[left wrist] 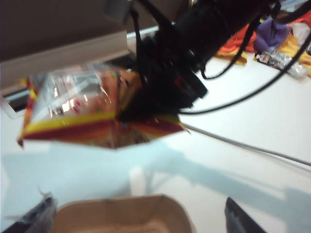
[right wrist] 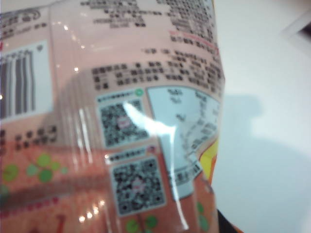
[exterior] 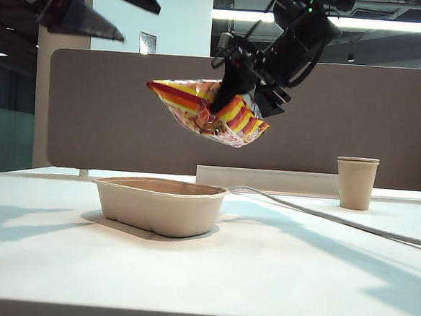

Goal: Pick up a bag of chips and put them in the box.

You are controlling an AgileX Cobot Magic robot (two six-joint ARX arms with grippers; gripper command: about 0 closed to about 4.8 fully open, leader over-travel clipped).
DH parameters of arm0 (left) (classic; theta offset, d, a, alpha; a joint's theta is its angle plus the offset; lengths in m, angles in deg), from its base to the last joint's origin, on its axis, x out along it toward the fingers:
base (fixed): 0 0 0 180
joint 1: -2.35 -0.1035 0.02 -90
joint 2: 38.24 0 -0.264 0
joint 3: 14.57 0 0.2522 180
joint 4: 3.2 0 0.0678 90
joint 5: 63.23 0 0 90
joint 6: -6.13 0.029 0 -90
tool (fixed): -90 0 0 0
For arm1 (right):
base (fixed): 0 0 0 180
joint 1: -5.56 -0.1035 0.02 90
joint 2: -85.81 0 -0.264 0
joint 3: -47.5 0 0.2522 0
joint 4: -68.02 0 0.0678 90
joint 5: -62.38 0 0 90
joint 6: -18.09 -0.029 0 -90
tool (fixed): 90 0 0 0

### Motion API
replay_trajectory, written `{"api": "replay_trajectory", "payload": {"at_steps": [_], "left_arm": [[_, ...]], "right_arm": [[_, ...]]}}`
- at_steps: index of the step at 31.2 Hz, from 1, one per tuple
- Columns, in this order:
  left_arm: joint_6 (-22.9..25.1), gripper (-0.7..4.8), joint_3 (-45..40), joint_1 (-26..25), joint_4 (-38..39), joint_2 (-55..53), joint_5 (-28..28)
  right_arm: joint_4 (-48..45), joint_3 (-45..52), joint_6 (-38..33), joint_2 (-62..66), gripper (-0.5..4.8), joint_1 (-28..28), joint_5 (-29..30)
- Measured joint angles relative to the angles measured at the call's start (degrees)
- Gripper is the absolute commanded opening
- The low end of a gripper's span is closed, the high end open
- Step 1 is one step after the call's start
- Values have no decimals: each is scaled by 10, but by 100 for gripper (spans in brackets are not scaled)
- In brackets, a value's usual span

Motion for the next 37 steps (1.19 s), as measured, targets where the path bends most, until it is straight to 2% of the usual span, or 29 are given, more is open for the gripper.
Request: {"api": "replay_trajectory", "payload": {"at_steps": [5,8,18,27,37], "left_arm": [[0,479,0,0,3,25,0],[0,479,0,0,14,49,0],[0,479,0,0,45,119,0],[3,479,0,0,89,149,0],[3,479,0,0,119,162,-8]], "right_arm": [[75,0,-5,-2,337,-29,5],[83,1,-5,-2,337,-51,-2],[76,1,-10,-2,347,-118,-123],[69,1,-42,-4,351,-154,-183],[69,12,-94,-10,350,-159,-220]]}}
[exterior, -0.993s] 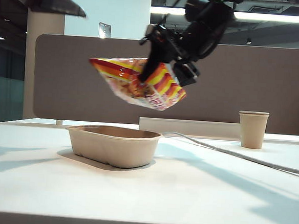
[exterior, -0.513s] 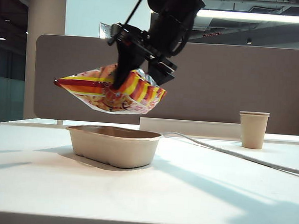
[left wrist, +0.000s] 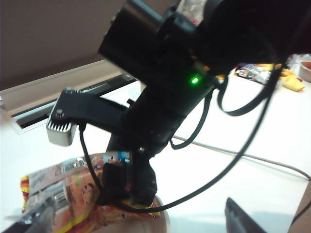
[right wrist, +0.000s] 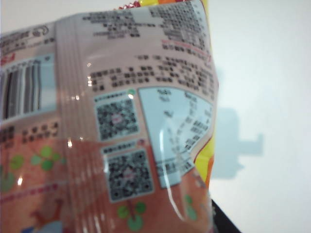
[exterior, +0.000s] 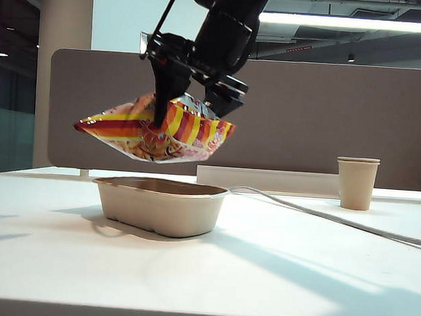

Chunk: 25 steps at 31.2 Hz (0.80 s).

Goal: Pick up a bag of chips and put them in the box.

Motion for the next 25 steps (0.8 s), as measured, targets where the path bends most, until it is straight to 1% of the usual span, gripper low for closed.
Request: {"api": "replay_trajectory", "payload": {"at_steps": [6,15,18,25], "left_arm": [[0,479,0,0,6,7,-11],[0,479,0,0,7,7,-19],[0,479,0,0,7,7,-28],[0,479,0,0,9,7,-29]], "right_arm": [[-4,32,-20,0,351,-2,-1],[-14,41,-31,0,351,-9,-3],[-17,45,-34,0,374,-11,-3],[-17,68,-37,0,378,-10,-2]]}}
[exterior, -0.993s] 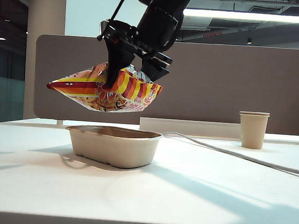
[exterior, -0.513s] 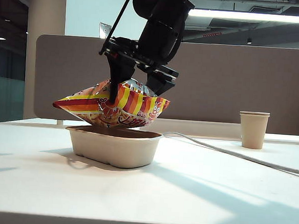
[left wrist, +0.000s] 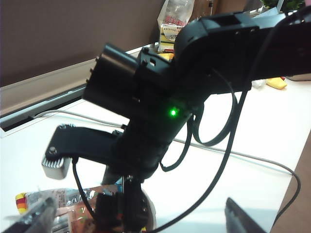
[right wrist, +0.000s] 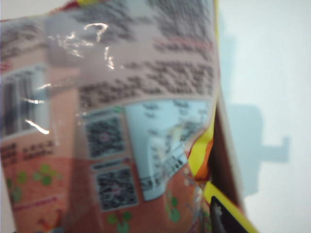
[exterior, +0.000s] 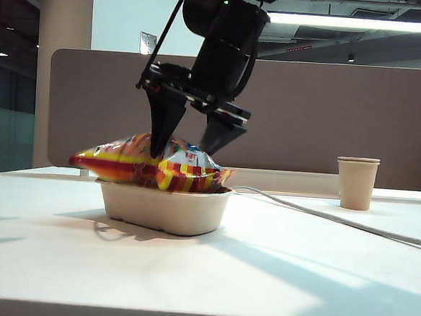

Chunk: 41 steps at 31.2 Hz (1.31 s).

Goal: Pick up a bag of chips and put them in the box.

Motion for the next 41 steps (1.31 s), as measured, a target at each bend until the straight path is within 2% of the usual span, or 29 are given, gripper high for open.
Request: {"api": "replay_trajectory", "payload": {"at_steps": [1,4,7,9,10,21,34,41], "left_arm": [[0,479,0,0,0,0,0],[0,479,0,0,0,0,0],[0,479,0,0,0,0,0],[0,479,0,0,0,0,0],[0,479,0,0,0,0,0],[0,479,0,0,2,7,0],[-1,479,0,0,30,116,1],[-3,479,0,0,70,187,14]], "right_arm": [[0,5,-1,0,378,0,0],[-4,11,-1,0,428,0,2],[-16,11,-2,0,435,0,2],[-19,11,-2,-2,475,1,2],[-21,11,-2,-6,479,2,2],[-28,11,7,-105,479,2,-15],[-22,11,39,-372,479,0,-24],[27,11,69,-508,479,0,-98]]}}
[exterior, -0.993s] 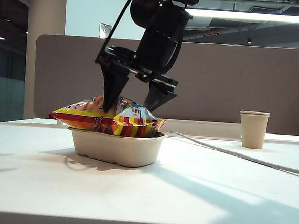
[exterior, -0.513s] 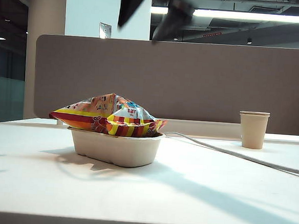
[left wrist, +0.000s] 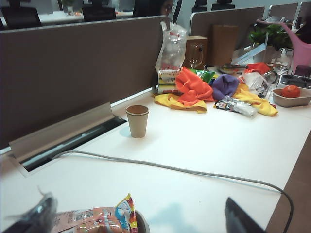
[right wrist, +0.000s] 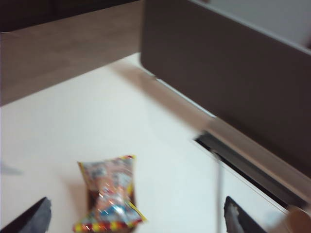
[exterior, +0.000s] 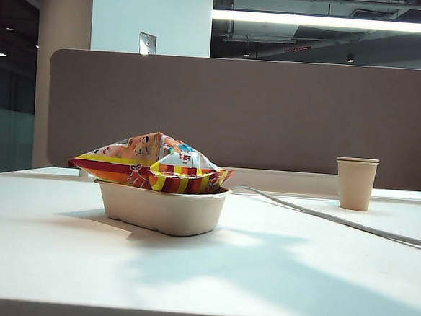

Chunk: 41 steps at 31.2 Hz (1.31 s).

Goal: Pick up a bag of chips and put them in the box.

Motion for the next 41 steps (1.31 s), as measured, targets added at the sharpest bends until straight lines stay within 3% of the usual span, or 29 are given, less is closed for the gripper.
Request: {"api": "replay_trajectory", "payload": {"at_steps": [9,20,27,35,41], "left_arm": [[0,479,0,0,56,70,12],[-13,479,0,0,119,127,16],[-37,479,0,0,135,134,23],[-39,479,0,0,177,134,23],[-39,479,-1,0,179,150,24]], "right_arm": [[85,27,17,-155,479,0,-88],[111,198,30,-388,479,1,-135],[119,298,28,-481,479,3,-133],[110,396,18,-545,479,3,-60],[44,469,16,-591,479,3,-15]]}}
